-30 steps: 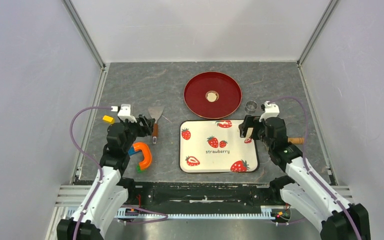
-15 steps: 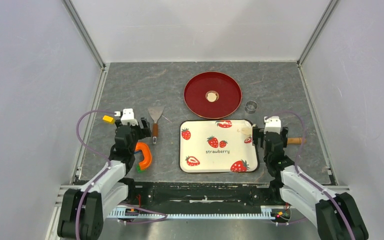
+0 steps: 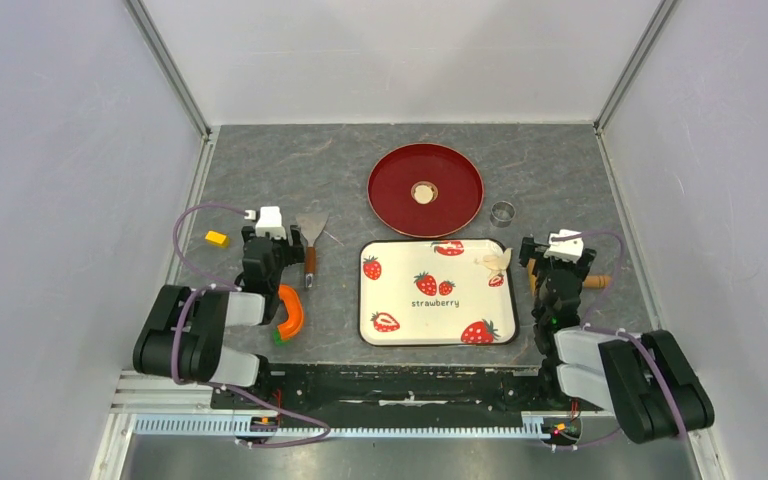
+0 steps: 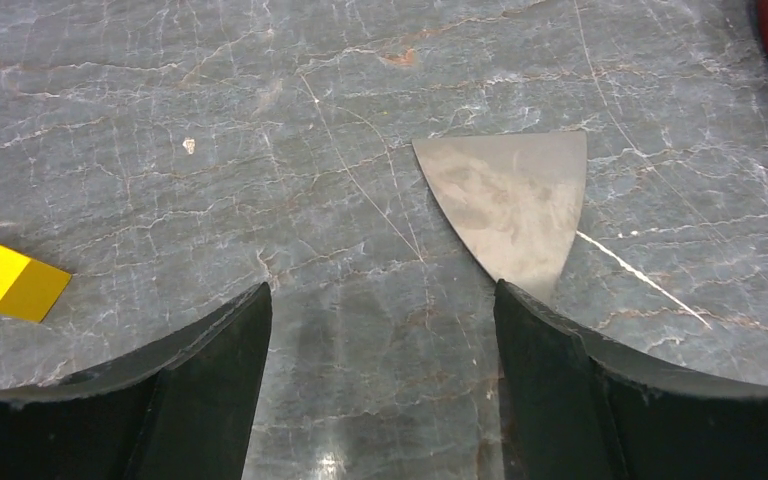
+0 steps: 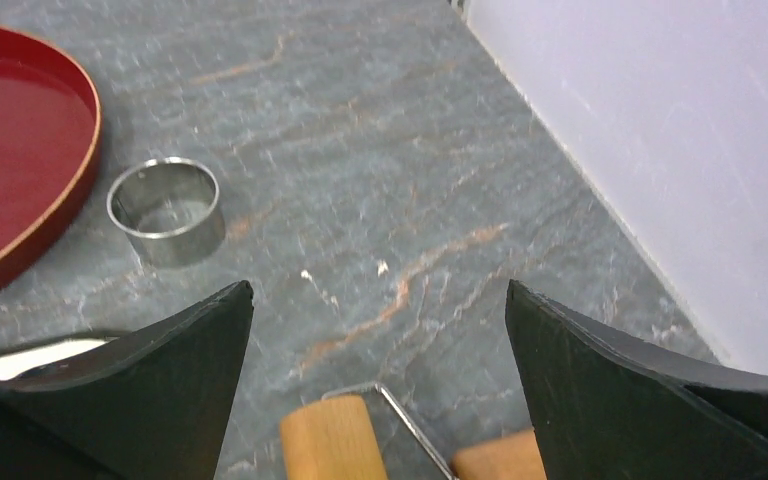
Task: Roll out the dumpling wrappers from the dough
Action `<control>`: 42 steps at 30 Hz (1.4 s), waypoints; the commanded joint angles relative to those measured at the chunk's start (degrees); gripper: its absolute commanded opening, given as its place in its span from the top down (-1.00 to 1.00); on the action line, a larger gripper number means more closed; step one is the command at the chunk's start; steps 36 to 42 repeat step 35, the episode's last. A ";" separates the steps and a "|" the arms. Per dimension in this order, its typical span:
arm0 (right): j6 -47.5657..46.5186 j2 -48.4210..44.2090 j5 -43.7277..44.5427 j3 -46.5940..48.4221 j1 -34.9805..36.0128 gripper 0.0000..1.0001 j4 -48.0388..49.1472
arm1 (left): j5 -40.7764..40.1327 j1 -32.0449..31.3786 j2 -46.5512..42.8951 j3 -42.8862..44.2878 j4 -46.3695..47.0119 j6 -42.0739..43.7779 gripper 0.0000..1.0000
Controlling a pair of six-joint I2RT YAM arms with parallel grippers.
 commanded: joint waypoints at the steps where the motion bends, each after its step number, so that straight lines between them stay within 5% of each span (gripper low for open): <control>1: -5.05 8.14 -1.81 -8.58 -0.76 -0.96 22.30 | -1.56 0.87 4.19 1.24 11.12 2.53 -0.72; 3: -6.74 16.33 -1.91 -8.47 -0.89 -0.96 32.59 | -2.20 1.26 4.51 1.49 10.78 2.18 -0.75; 5: -5.13 12.28 -3.84 -5.80 -1.04 -0.96 19.73 | -2.17 1.27 4.51 1.34 11.20 2.13 -0.75; 42: -4.83 14.02 -2.65 -6.23 -1.47 -0.96 23.58 | -2.27 1.27 4.62 1.29 11.41 2.17 -0.75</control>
